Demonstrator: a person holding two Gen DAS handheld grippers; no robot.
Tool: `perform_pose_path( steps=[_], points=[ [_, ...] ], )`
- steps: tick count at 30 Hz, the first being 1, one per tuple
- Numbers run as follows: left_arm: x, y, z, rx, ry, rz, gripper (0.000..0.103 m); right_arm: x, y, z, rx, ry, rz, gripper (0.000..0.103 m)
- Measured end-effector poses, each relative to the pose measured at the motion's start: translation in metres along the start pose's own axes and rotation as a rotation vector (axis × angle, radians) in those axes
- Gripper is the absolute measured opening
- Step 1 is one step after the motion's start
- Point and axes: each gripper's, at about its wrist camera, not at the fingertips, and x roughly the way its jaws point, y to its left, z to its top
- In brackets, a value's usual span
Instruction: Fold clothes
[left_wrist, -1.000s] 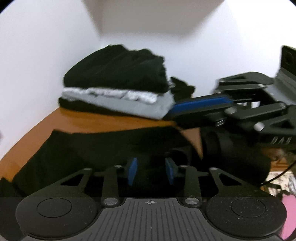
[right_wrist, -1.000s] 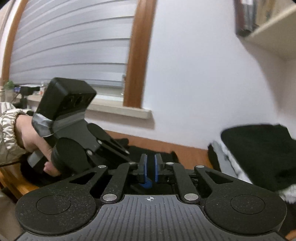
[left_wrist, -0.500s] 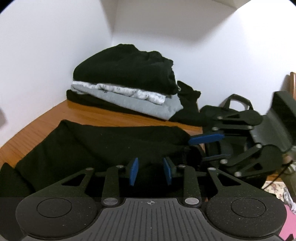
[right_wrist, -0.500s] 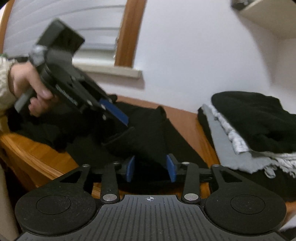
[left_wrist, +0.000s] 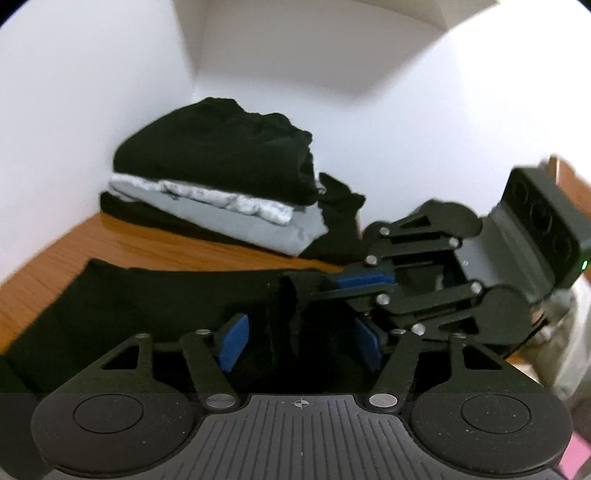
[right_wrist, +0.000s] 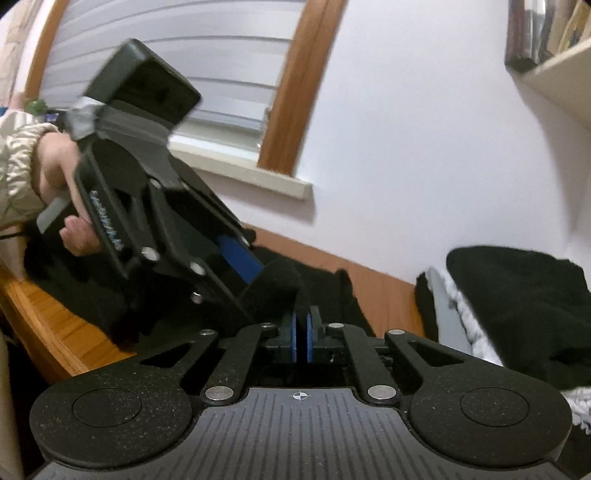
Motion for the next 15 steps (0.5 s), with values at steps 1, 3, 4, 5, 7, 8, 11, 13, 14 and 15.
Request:
perform_pose_path(
  steps=[1,3,4,5,7,8,11,13,14,15],
  points=[
    [0.001,0.005,0.001,-0.033,-0.005,-0.024,0.043,0.0,-0.002,0.0,0.004,0.002,-0.012,0.007],
    [0.004,0.018,0.002,-0.108,-0.011,-0.044,0.021,0.0,-0.006,-0.003,0.024,0.004,-0.022,0.015],
    [0.005,0.023,0.002,-0.141,-0.014,-0.051,0.016,-0.001,-0.009,-0.006,0.035,0.004,-0.026,0.016],
    [0.006,0.027,0.003,-0.15,-0.02,-0.045,0.011,-0.004,-0.01,-0.01,0.04,0.005,-0.041,0.021],
    [0.006,0.034,0.004,-0.16,-0.026,-0.006,0.007,-0.012,-0.011,-0.017,0.05,0.009,-0.067,0.025],
    [0.006,0.036,0.005,-0.161,-0.027,0.002,0.007,-0.016,-0.011,-0.021,0.057,0.01,-0.07,0.025],
    [0.006,0.039,0.006,-0.173,-0.036,-0.002,0.007,-0.026,-0.006,-0.029,0.049,0.023,-0.08,0.025],
    [0.007,0.038,0.007,-0.169,-0.044,0.002,0.007,-0.032,0.002,-0.033,0.037,0.032,-0.09,0.025],
    [0.007,0.037,0.008,-0.163,-0.051,0.014,0.007,-0.035,0.007,-0.035,0.021,0.03,-0.089,0.025],
    [0.006,0.037,0.008,-0.166,-0.059,0.025,0.007,-0.037,0.013,-0.036,0.004,0.025,-0.079,0.027]
  ],
)
